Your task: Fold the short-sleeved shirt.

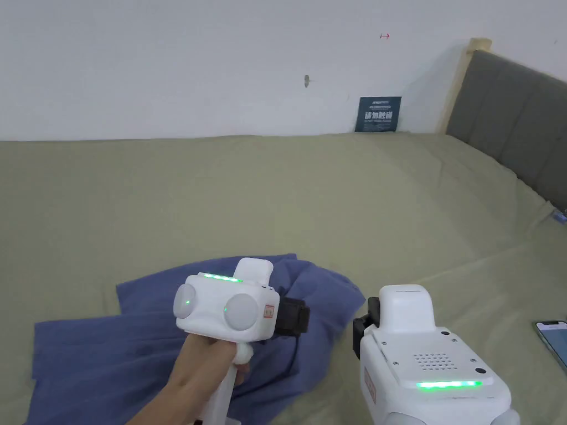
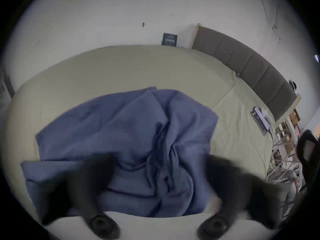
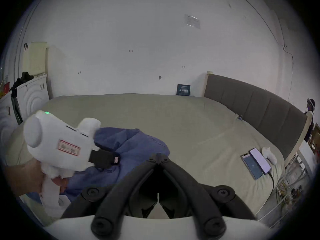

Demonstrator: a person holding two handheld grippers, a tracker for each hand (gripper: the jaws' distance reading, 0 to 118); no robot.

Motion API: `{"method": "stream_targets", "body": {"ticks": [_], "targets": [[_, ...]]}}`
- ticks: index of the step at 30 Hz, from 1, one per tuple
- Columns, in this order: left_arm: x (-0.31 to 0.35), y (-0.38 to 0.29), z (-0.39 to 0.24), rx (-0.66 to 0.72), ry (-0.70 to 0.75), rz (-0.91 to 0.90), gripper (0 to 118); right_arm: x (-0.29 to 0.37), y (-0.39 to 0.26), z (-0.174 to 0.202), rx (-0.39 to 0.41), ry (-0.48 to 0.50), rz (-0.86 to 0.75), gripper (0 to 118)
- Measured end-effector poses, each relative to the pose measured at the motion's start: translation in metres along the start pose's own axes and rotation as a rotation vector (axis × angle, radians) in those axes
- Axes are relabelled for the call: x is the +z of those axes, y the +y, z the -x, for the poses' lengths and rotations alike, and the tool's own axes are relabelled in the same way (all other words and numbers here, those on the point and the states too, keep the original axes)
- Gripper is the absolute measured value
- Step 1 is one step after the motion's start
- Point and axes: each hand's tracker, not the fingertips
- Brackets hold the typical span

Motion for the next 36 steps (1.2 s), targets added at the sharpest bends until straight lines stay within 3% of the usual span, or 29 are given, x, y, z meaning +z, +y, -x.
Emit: {"method": "stream_targets", "body": {"ticks": [7, 8, 9, 10, 18, 21, 27, 36], "targets": [[0.163, -0.051, 0.042, 0.070, 0.174, -0.281, 101, 0.031, 0.001, 0.008, 0.004, 0.019, -0.035, 0], [0.186, -0.062, 0.049, 0.076, 0.199, -0.318, 75, 0.035, 0.001, 0.011, 0.005, 0.023, -0.039, 0], [0.203, -0.072, 0.054, 0.070, 0.219, -0.332, 26, 0.039, 0.001, 0.013, 0.005, 0.033, -0.046, 0], [0.218, -0.085, 0.058, 0.081, 0.258, -0.353, 0, 0.044, 0.000, 0.017, 0.001, 0.042, -0.054, 0], [0.313, -0.158, 0.080, 0.194, 0.593, -0.553, 0, 0.061, -0.007, 0.043, 0.018, 0.101, -0.072, 0], [0.319, -0.165, 0.089, 0.227, 0.569, -0.517, 0, 0.058, -0.006, 0.049, 0.025, 0.114, -0.064, 0], [0.272, -0.152, 0.144, 0.287, 0.511, -0.402, 0, 0.046, -0.004, 0.059, 0.041, 0.129, -0.056, 0], [0.137, -0.085, 0.247, 0.361, 0.359, -0.053, 0, 0.010, -0.013, 0.071, 0.053, 0.127, -0.004, 0]]}}
